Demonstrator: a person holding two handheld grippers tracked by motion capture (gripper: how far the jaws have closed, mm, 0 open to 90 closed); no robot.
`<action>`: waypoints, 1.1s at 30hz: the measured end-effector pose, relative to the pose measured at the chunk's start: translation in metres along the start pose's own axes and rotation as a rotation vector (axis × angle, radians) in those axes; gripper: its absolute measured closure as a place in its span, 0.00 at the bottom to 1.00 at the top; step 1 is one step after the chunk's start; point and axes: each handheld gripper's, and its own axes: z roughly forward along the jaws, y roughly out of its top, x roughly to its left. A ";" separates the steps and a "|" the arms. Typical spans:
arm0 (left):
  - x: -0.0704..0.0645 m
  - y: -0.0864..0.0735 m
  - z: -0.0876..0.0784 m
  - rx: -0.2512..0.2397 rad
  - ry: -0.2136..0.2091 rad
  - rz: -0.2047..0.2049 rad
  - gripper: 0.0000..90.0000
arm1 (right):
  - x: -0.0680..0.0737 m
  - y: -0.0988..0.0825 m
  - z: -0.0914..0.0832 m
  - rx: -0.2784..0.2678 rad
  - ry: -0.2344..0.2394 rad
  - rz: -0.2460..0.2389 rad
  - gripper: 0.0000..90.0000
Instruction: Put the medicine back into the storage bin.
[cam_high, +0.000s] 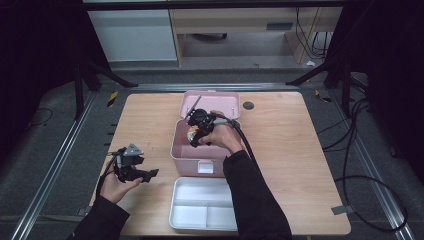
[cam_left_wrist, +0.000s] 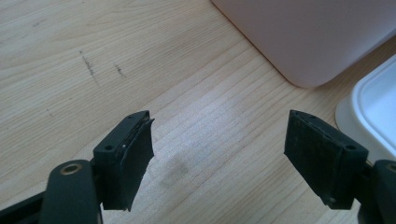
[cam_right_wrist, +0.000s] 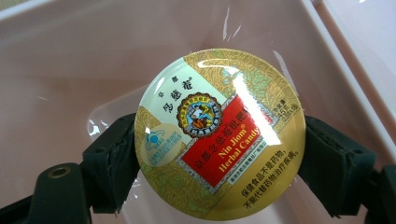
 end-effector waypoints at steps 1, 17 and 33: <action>0.000 0.000 0.000 0.001 0.000 0.000 0.26 | 0.000 0.000 -0.001 -0.007 0.002 0.016 0.20; -0.002 0.003 -0.003 -0.009 0.002 0.026 0.32 | 0.004 -0.016 -0.051 -0.180 -0.029 0.008 0.23; -0.014 0.010 -0.015 -0.076 -0.018 0.111 0.46 | 0.002 -0.076 -0.108 -0.275 -0.132 0.055 0.31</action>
